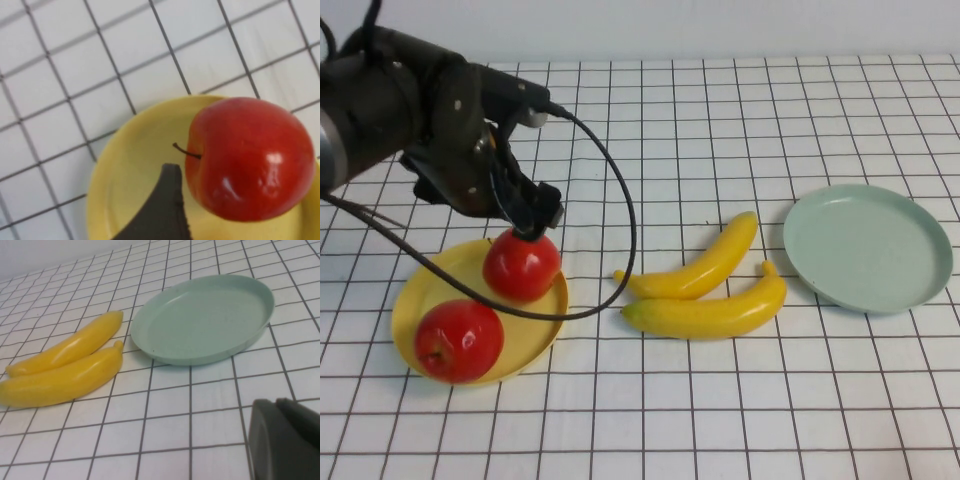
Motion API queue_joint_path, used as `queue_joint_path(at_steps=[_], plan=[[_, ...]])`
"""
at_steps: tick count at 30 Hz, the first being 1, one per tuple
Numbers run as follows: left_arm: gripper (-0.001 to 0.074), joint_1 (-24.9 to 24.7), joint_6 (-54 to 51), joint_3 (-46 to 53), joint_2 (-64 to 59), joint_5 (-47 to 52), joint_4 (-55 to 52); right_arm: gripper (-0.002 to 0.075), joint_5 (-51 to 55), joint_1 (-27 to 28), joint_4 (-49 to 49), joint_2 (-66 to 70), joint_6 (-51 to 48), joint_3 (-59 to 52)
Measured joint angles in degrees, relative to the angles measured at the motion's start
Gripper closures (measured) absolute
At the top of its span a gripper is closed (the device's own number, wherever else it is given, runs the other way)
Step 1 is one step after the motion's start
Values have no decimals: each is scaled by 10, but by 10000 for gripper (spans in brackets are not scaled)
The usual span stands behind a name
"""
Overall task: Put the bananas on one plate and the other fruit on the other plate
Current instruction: Put one type of fruit in the left plate, then put another type of fruit in the right plate
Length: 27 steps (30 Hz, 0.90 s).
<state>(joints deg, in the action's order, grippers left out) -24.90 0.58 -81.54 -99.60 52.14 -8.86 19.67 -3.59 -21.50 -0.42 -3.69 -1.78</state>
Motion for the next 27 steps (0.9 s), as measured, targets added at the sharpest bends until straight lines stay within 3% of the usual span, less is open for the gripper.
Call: queue_joint_path(at_steps=[10, 12, 18, 21, 27], plan=[[98, -3, -17, 44, 199, -35, 36, 741, 0, 0, 0, 0, 0, 0], [197, -6, -22, 92, 259, -71, 44, 741, 0, 0, 0, 0, 0, 0], [638, -7, 11, 271, 435, -164, 52, 741, 0, 0, -1, 0, 0, 0], [706, -7, 68, 343, 517, -167, 36, 741, 0, 0, -1, 0, 0, 0], [735, -7, 124, 450, 659, -170, -24, 741, 0, 0, -1, 0, 0, 0]])
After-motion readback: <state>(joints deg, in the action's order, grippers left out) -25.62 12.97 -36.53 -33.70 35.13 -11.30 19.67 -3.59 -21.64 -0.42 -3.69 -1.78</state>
